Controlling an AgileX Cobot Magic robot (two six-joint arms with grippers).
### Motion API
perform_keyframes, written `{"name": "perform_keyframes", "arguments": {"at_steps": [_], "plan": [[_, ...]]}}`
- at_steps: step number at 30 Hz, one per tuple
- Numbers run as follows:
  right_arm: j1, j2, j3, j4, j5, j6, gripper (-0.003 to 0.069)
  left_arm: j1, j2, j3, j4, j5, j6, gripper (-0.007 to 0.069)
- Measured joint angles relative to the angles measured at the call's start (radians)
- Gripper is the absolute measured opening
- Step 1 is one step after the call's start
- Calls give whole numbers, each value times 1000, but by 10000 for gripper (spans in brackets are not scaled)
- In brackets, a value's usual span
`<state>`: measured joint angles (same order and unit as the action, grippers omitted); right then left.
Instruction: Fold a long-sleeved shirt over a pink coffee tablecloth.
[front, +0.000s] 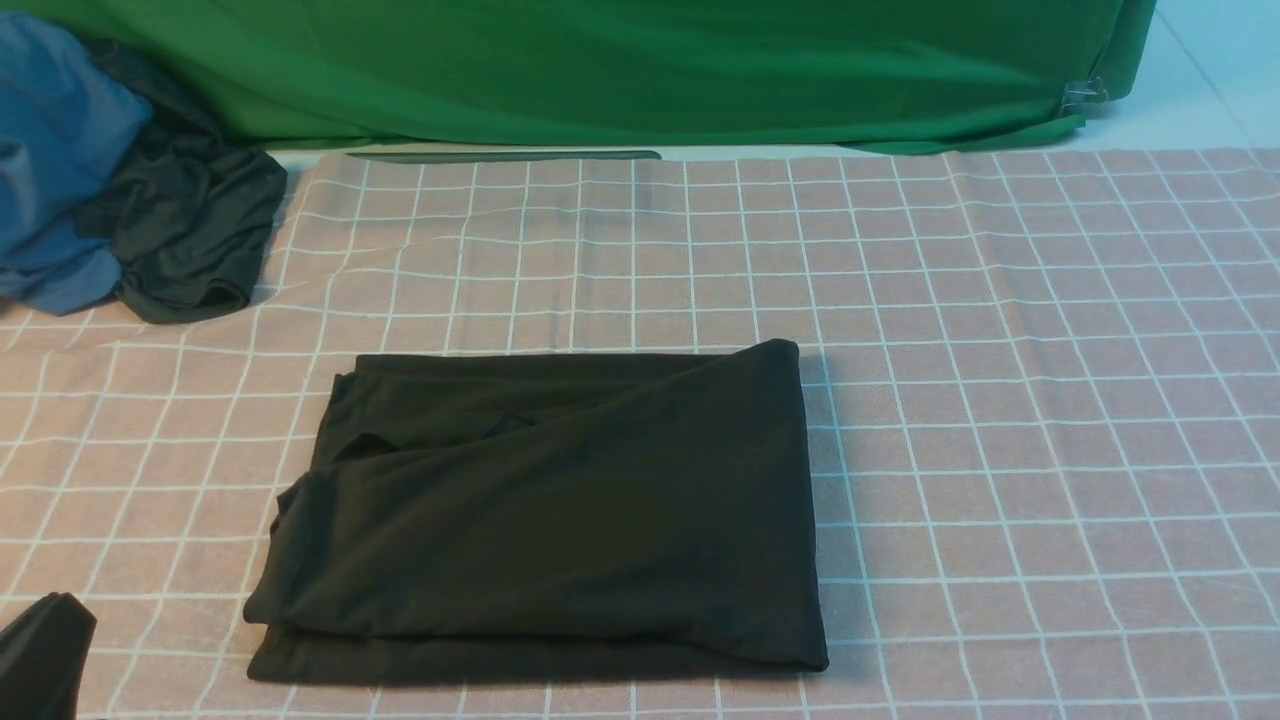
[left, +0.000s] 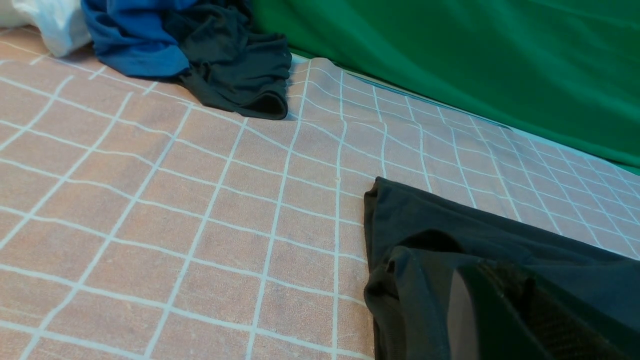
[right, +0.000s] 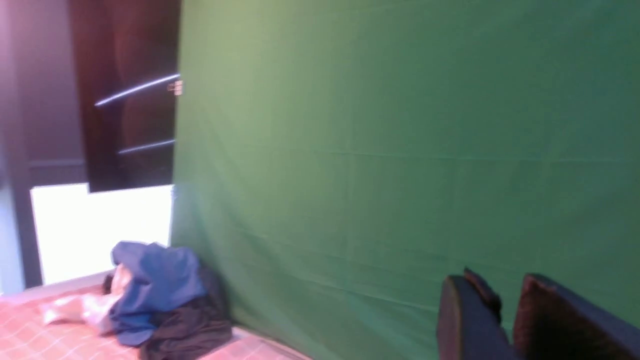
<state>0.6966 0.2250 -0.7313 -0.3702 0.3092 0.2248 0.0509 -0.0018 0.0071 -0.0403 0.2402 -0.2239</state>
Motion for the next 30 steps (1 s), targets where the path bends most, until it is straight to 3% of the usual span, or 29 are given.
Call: {"name": "perform_keyframes", "arguments": {"at_steps": [11,17,20,24,30], "plan": [[62,0,0,47,-4,-47,216,0,0,0,0,0,0,47],[101,0,0,245,-13,-324,217,0,0,0,0,2,0,47],[107,0,0,286,-14,-382,223,0,0,0,0,2,0,47],[107,0,0,296,-14,-381,235,0,0,0,0,3,0,47],[95,0,11,298,7,-281,237,0,0,0,0,3,0,47]]}}
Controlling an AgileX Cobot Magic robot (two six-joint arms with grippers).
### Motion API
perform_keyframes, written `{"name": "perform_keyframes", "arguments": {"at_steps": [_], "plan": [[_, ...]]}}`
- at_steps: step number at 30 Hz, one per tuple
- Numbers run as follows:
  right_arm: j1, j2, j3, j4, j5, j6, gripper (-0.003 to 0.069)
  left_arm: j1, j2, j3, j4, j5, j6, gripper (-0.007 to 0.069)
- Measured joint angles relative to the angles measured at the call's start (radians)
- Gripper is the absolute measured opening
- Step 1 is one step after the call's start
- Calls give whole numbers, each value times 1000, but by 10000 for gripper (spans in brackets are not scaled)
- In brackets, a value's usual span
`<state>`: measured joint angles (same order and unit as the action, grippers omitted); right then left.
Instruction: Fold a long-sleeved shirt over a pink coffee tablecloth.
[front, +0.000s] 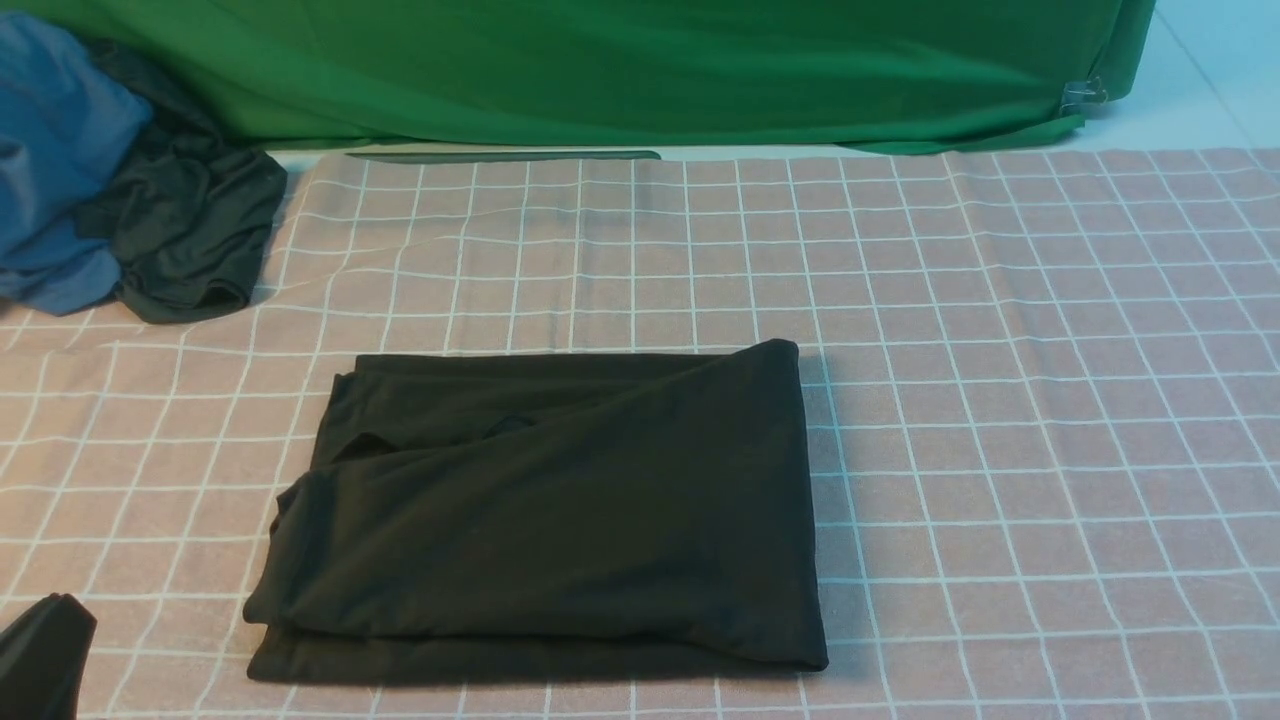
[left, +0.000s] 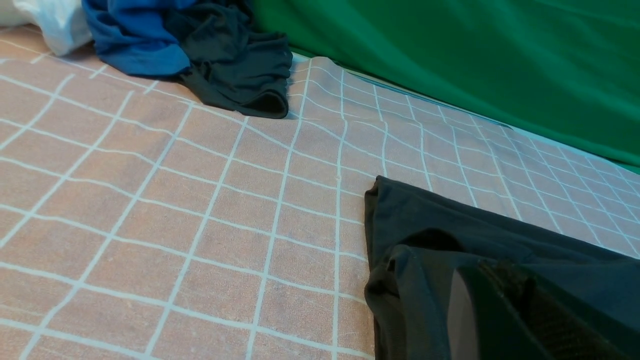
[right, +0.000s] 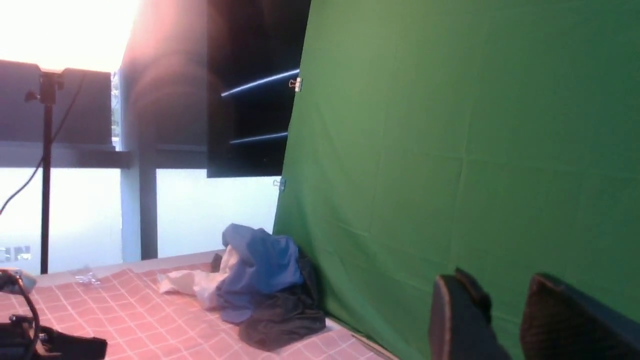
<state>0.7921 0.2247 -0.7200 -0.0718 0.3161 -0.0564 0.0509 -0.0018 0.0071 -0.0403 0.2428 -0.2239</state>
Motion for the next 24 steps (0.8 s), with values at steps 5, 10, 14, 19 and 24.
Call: {"name": "perform_keyframes", "arguments": {"at_steps": [5,10,14,19,24], "plan": [[-133,-1,73,0,-2,13,237,0,0,0,0,0,0,47],[-409,-4,219,0,-4,24,237,0,0,0,0,0,0,47],[-559,-38,337,0,-4,26,237,0,0,0,0,0,0,47],[-763,-171,563,0,-3,26,237,0,0,0,0,0,0,47],[-827,-220,715,0,-15,39,237,0,0,0,0,2,0,47]]}}
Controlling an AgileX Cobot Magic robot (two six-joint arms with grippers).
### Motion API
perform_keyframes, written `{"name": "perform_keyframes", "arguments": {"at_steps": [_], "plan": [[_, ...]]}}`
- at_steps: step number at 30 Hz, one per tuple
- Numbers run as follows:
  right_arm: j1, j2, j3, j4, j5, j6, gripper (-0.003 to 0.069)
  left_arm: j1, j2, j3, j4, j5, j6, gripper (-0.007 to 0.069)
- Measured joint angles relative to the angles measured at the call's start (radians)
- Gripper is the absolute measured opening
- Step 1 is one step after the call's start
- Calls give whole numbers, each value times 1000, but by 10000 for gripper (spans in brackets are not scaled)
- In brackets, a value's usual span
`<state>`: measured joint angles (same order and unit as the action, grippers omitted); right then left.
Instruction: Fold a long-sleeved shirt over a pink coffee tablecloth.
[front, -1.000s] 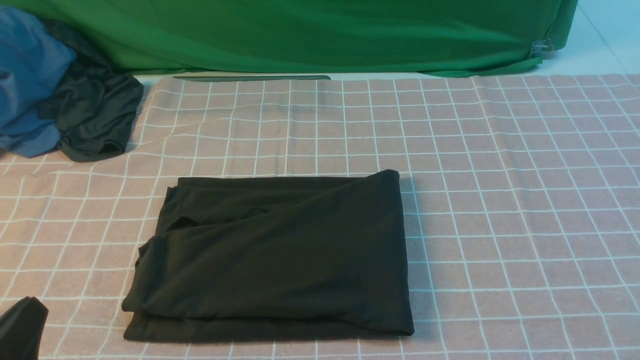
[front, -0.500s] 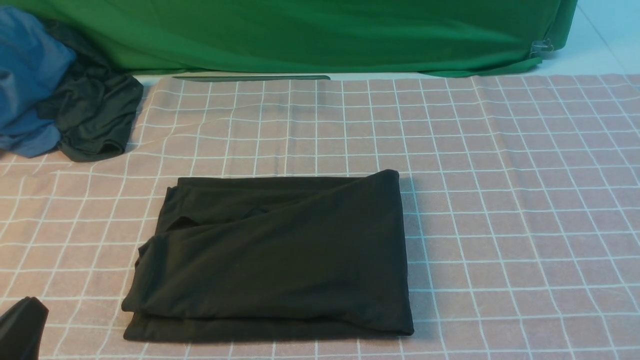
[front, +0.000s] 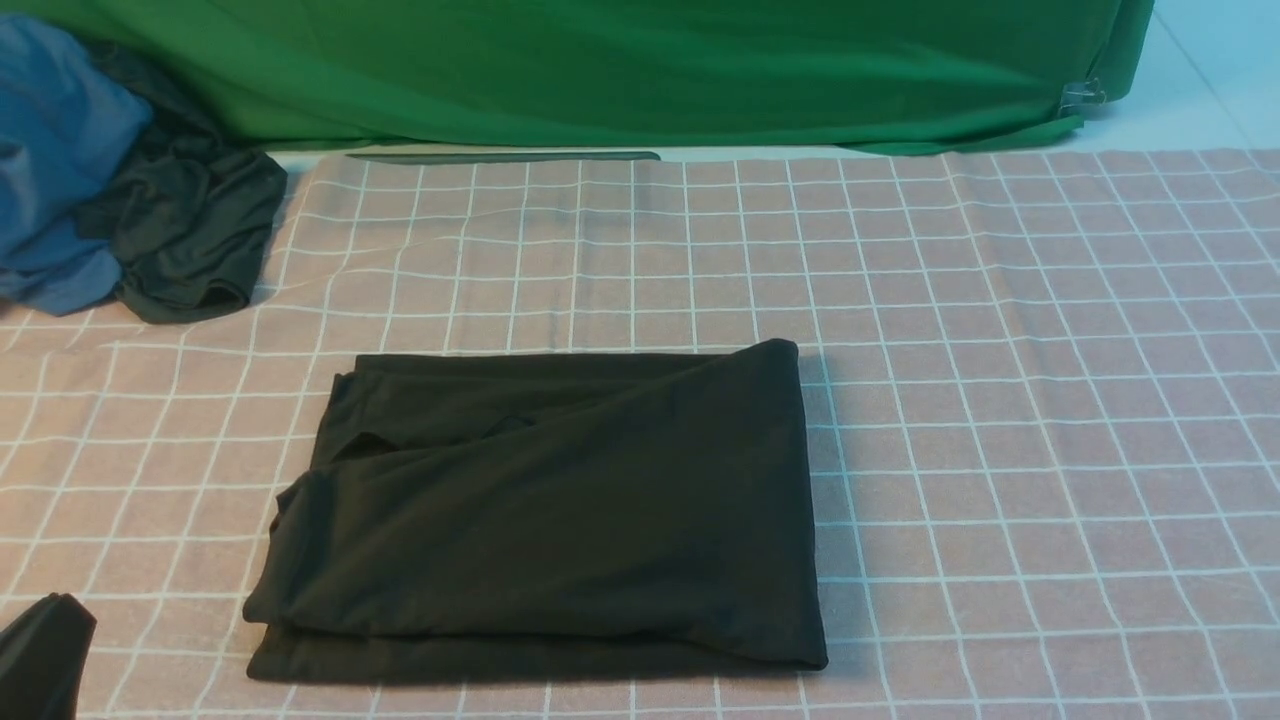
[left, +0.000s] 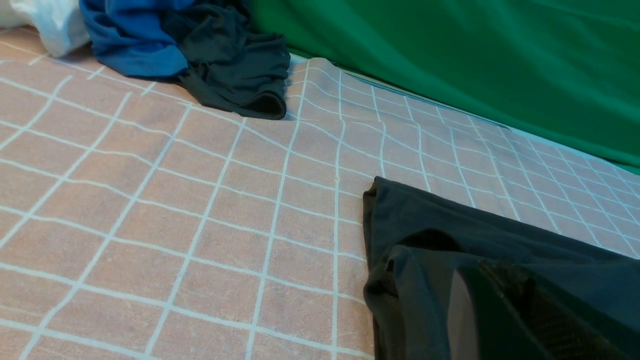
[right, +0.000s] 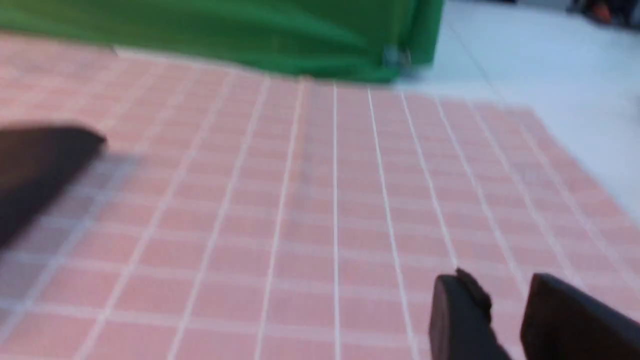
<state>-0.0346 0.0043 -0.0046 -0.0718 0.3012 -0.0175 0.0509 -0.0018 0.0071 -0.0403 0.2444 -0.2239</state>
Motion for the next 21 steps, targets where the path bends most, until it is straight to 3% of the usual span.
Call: {"name": "perform_keyframes", "arguments": {"at_steps": [7,14,21], "plan": [[3,-5,12,0,-51,17,237,0,0,0,0,-1,0,47],[108,-5,12,0,-56,17,237,0,0,0,0,-1,0,47],[137,-5,12,0,-56,17,237,0,0,0,0,-1,0,47]]}}
